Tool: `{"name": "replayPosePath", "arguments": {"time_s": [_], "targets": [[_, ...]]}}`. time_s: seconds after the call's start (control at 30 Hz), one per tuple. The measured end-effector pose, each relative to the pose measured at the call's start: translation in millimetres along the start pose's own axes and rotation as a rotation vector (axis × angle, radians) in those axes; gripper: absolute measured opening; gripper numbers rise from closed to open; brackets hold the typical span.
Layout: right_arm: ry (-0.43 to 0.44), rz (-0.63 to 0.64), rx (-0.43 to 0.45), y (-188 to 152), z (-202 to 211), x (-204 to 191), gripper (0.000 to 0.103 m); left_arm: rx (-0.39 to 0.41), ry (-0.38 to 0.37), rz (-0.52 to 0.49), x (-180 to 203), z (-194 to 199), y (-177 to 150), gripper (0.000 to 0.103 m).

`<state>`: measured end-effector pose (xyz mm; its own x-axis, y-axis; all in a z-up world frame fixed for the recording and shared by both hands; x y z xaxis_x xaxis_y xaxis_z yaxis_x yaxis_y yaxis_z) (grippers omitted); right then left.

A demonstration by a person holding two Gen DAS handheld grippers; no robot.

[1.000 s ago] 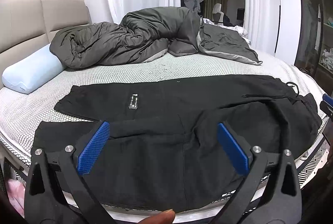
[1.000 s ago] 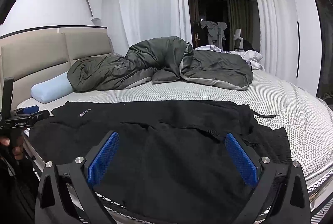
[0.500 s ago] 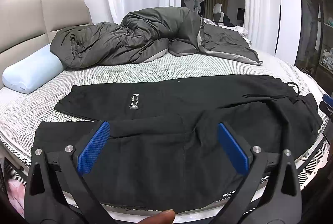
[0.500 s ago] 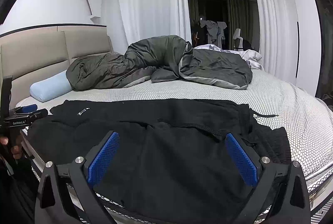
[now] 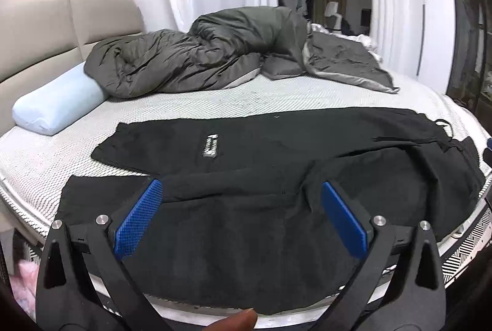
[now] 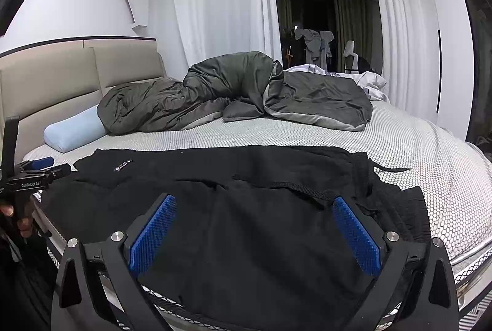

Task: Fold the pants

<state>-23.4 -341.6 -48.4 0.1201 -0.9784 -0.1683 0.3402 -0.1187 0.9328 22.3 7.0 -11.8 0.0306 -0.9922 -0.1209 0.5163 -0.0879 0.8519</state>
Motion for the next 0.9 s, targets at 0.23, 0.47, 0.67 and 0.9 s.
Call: {"name": "replayPosePath", "arguments": {"time_s": [0.23, 0.47, 0.67, 0.9], "targets": [[0.012, -0.007, -0.031, 5.1, -7.0, -0.9, 0.103, -0.039, -0.005, 0.053, -20.8, -13.6, -5.0, 0.102], [0.001, -0.052, -0.047, 15.3, -21.9, 9.3, 0.103, -0.051, -0.002, 0.020, -29.2, -33.6, -6.5, 0.102], [-0.005, -0.080, -0.073, 24.3, -36.8, 25.5, 0.103, -0.082, -0.017, 0.040, -58.4, -53.5, 4.0, 0.102], [-0.052, -0.060, -0.128, 44.7, -64.1, 51.9, 0.103, -0.134, 0.003, 0.065, -117.9, -91.8, 20.7, 0.102]]}}
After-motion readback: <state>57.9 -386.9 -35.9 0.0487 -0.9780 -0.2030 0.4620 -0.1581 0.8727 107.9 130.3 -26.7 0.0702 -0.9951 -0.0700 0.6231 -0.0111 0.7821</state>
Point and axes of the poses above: each gripper's, at about its wrist camera, not at the fingertips, and z roughly against the way its jaws point, x to its right, y to its top, the point moved 3 cm from there along -z, roughly the way its jaws point, and after that the axes turned 8 degrees about -z, right-handed, at the moved point
